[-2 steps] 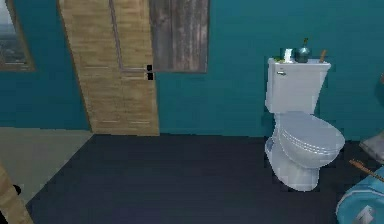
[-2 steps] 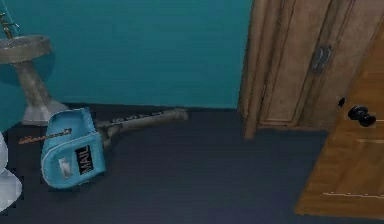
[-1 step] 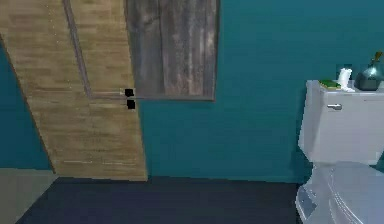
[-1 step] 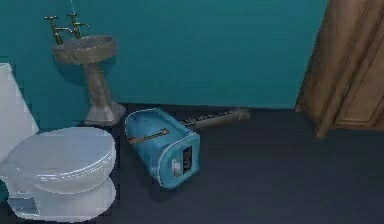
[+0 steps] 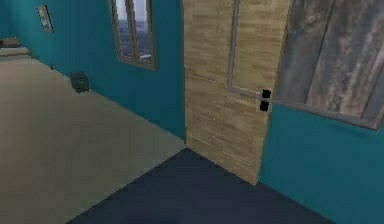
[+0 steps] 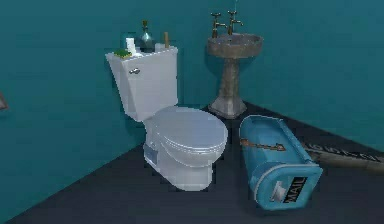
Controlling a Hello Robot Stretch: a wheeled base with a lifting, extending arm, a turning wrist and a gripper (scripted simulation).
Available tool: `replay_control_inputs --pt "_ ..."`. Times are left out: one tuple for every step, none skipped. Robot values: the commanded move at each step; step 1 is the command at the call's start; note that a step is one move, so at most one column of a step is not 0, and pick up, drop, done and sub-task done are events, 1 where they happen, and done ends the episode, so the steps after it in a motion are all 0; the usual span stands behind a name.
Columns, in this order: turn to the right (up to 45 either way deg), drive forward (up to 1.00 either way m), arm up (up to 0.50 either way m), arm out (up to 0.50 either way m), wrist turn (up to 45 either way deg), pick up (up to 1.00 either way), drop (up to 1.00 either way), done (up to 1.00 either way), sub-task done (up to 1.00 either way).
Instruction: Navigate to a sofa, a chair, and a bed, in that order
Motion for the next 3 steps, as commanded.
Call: replay_control_inputs --pt "0.0 0.20 0.00 0.00 0.0 0.00 0.00 0.00 0.00" --pt "-45.0 0.00 0.00 0.00 0.0 0.00 0.00 0.00 0.00" --pt "-3.0 0.00 0.00 0.00 0.0 0.00 0.00 0.00 0.00"
